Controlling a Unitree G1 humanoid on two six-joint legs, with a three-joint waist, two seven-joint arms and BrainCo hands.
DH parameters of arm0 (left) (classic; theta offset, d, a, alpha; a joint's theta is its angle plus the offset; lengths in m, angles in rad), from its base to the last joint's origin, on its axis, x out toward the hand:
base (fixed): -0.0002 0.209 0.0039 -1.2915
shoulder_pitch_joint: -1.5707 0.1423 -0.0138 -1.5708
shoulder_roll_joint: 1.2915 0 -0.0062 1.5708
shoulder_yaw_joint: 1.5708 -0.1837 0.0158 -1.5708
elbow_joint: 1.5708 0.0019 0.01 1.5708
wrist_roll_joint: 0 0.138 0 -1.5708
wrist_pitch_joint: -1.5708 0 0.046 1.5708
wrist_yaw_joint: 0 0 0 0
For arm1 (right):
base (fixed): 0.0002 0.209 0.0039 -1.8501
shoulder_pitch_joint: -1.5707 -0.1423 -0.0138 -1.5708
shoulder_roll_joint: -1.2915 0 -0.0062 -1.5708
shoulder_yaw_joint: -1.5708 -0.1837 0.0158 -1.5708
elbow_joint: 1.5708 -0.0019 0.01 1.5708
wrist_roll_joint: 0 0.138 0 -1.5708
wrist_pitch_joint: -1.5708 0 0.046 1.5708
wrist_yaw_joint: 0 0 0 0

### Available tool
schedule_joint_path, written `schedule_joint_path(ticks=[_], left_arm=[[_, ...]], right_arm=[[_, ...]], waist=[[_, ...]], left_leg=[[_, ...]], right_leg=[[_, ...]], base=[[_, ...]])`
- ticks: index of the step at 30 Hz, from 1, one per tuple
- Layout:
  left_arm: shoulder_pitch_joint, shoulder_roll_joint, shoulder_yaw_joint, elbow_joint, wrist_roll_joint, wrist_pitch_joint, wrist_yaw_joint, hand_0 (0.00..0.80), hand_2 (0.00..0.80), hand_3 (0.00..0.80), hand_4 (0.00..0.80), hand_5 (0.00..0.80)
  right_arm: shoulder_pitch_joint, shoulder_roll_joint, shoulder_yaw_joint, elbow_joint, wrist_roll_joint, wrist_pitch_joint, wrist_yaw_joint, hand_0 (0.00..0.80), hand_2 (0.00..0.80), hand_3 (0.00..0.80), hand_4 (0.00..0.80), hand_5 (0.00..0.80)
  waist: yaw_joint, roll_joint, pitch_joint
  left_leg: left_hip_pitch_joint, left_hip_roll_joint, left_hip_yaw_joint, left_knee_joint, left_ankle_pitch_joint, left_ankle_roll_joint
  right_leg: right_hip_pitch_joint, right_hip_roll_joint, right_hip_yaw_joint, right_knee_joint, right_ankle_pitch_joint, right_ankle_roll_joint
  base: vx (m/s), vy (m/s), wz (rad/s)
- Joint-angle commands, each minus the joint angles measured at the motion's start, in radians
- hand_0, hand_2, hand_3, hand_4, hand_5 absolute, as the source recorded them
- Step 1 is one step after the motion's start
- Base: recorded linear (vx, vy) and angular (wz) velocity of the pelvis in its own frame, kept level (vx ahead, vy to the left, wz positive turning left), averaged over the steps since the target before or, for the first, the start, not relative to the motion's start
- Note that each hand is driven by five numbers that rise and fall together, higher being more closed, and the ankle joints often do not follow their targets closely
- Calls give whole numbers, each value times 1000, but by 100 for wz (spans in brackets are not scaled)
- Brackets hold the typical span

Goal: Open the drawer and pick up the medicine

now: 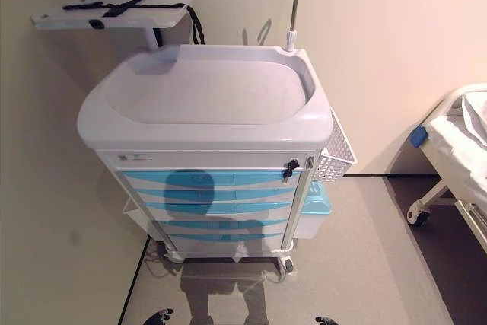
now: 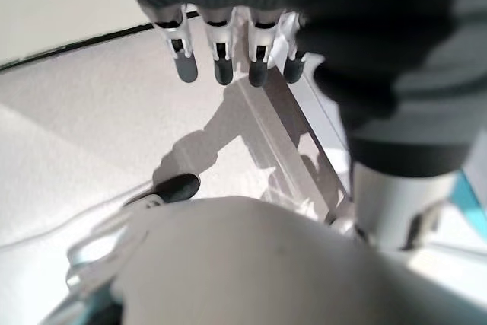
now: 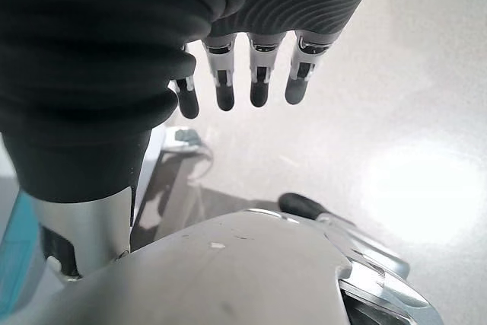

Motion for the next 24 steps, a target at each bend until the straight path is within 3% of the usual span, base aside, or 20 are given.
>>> schedule_joint_path(ticks=[1,4,5,8,15,24], left_arm=[[-75,-48,54,9,-119,-33,1,0,0,0,0,0],[-92,-46,76,-25,-181,-43,2,0,0,0,0,0],[-121,-41,86,-88,-252,-56,22,0,0,0,0,0],[-160,-32,76,-158,-315,-71,33,0,0,0,0,0],[-212,-18,83,-383,-524,-110,29,0,0,0,0,0],[-298,-45,125,-586,-824,-138,3,0,0,0,0,0]], right_arm=[[-63,-16,49,2,-15,-30,-8,0,0,0,0,0],[-76,-26,52,-6,-13,-32,-12,0,0,0,0,0],[-104,-43,50,-12,-3,-32,-22,0,0,0,0,0],[-144,-61,58,-25,12,-34,-32,0,0,0,0,0],[-187,-93,54,-64,47,-41,-50,0,0,0,0,0],[-199,-115,40,-83,52,-37,-67,0,0,0,0,0]], waist=[[-8,-46,38],[-8,-46,66],[-11,-40,112],[-13,-32,156],[-23,-24,203],[-33,-33,246]], left_leg=[[-62,-63,-3,50,-38,47],[-105,-73,-2,92,-46,52],[-168,-89,-1,149,-52,58],[-257,-109,6,213,-57,67],[-415,-119,23,307,-64,85],[-563,-148,35,442,-89,94]], right_leg=[[-98,-54,5,75,43,90],[-137,-60,10,108,39,88],[-205,-65,19,163,34,85],[-300,-68,36,231,33,78],[-469,-84,75,332,25,75],[-615,-117,83,503,-21,62]], base=[[-70,44,0],[-115,41,-1],[-198,64,-2],[-197,73,-4],[-126,66,-7],[-82,33,4]])
